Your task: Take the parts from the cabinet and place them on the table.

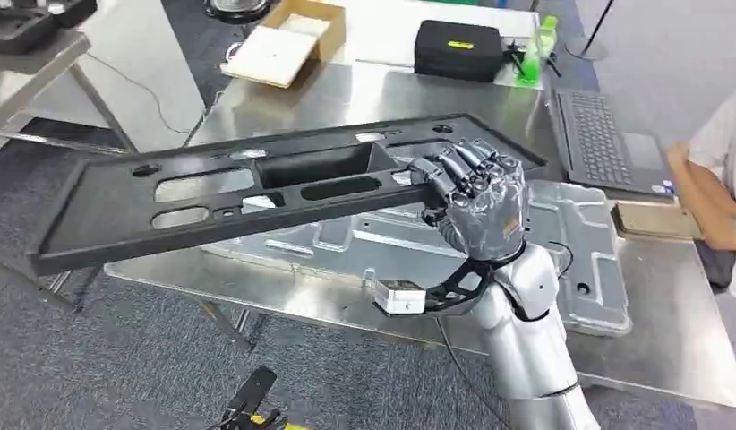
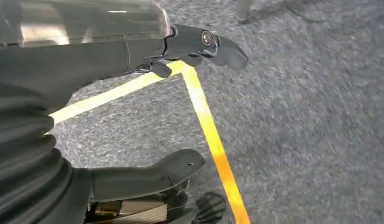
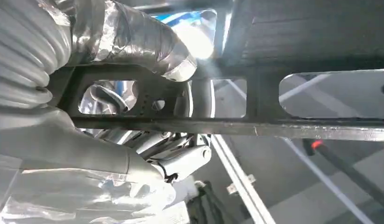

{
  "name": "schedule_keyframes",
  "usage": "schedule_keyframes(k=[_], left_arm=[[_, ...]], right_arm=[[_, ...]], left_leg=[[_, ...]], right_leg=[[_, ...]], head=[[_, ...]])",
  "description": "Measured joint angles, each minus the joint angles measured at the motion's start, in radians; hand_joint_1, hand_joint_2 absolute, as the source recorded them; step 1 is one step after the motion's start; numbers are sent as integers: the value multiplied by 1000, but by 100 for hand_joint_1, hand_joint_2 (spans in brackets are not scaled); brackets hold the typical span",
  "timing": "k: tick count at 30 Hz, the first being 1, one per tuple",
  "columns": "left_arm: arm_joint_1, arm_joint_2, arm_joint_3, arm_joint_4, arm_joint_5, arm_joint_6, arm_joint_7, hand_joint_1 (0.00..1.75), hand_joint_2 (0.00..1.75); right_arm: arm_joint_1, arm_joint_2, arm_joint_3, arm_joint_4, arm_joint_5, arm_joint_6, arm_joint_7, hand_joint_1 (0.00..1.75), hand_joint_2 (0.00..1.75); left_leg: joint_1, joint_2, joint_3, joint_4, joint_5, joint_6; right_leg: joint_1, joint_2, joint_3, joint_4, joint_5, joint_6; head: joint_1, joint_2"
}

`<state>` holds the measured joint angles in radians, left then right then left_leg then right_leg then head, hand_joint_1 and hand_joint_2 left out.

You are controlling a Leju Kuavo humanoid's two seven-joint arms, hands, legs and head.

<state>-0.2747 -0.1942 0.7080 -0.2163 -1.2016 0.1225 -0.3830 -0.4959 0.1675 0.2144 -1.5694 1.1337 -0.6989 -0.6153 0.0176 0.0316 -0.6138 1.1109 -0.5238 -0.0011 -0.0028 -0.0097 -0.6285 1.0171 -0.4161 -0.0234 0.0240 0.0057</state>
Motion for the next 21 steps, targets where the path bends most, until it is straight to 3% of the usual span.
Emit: schedule_keyframes(k=[2, 3, 4, 5, 7, 8, 9, 12, 13, 14, 15, 17, 18, 19, 20, 21], left_arm=[[5, 0, 0, 0, 0, 0, 1, 0, 175], [7, 0, 0, 0, 0, 0, 2, 0, 175], [9, 0, 0, 0, 0, 0, 2, 0, 175], [8, 0, 0, 0, 2, 0, 2, 0, 175], [7, 0, 0, 0, 6, 0, 2, 0, 175], [7, 1, 0, 0, 7, 0, 2, 0, 175], [6, 1, 0, 0, 8, 0, 1, 0, 175], [5, 0, 0, 0, 9, -1, 0, 0, 175], [3, -3, -1, 0, 9, -1, 0, 0, 175], [2, -4, -1, 0, 9, -1, 0, 0, 175], [1, -4, -1, 0, 10, -1, 0, 0, 175], [4, -4, -1, 0, 11, -1, 0, 0, 175], [5, -4, -1, 0, 14, -1, 0, 0, 175], [5, -4, -1, 0, 16, -2, 0, 0, 175], [5, -4, -1, 0, 16, -2, 0, 0, 175], [5, -4, -1, 0, 17, -2, 0, 0, 175]], right_arm=[[0, 0, 0, 3, 0, 0, 1, 175, 175], [0, 0, 0, 6, 0, 0, 1, 175, 175], [1, 0, 0, 8, 0, 0, 0, 175, 175], [1, 0, 0, 10, 0, 0, 0, 175, 175], [1, 0, 0, 13, -2, 0, -3, 175, 175], [1, 0, 0, 14, -3, 0, -3, 175, 175], [-2, 0, 0, 15, -3, 0, -3, 175, 175], [2, 0, -7, 16, -3, 0, -6, 175, 175], [2, 0, -13, 16, -3, 0, -7, 175, 175], [3, 0, -20, 16, -3, 0, -7, 175, 175], [0, 0, -24, 17, -4, 0, -7, 175, 175], [0, 0, -26, 18, -4, 0, -1, 175, 175], [2, 0, -30, 22, -5, 0, 9, 175, 175], [2, 0, -38, 29, -8, 0, 24, 175, 175], [0, 0, -50, 39, -17, 0, 41, 175, 175], [-5, 0, -66, 52, -31, 0, 52, 175, 175]], left_leg=[[0, -22, -82, 165, -72, -4], [0, -23, -108, 212, -80, -6], [1, -23, -114, 215, -65, -7], [3, -24, -101, 177, -31, -7], [6, -39, -35, 26, 61, -7], [11, -77, -12, -35, 72, -5], [10, -90, 0, -55, 61, -4], [0, -76, -3, -50, 65, 12], [7, -68, 1, -61, 71, 22], [7, -59, 6, -68, 75, 29], [6, -55, 10, -73, 76, 34], [3, -40, 10, -73, 74, 37], [3, -34, 10, -73, 73, 39], [3, -30, 10, -72, 72, 38], [3, -27, 11, -72, 71, 38], [3, -25, 13, -72, 70, 36]], right_leg=[[1, 23, 0, 3, -2, -4], [2, 34, -1, 5, -3, -5], [2, 47, -1, 7, -4, -5], [1, 60, 0, 11, -5, -4], [-1, 82, -1, 24, -13, 3], [-4, 91, -6, 34, -19, 8], [2, 101, -16, 47, -23, 14], [-9, 120, -20, 35, -15, 35], [-7, 126, -20, 36, -16, 41], [-7, 86, -24, 52, -26, 43], [-5, 48, -44, 95, -56, 47], [-10, 23, -118, 239, -123, 55], [-12, 20, -148, 295, -140, 57], [-14, 17, -160, 316, -137, 58], [-15, 15, -149, 292, -111, 59], [-16, 14, -115, 223, -68, 58]], head=[[1, 0], [0, 0], [0, 0], [0, 0], [0, 0], [0, 0], [0, 0], [0, 0], [0, 0], [1, 0], [4, 0], [3, 0], [4, 0], [3, 0], [4, 0], [4, 0]])
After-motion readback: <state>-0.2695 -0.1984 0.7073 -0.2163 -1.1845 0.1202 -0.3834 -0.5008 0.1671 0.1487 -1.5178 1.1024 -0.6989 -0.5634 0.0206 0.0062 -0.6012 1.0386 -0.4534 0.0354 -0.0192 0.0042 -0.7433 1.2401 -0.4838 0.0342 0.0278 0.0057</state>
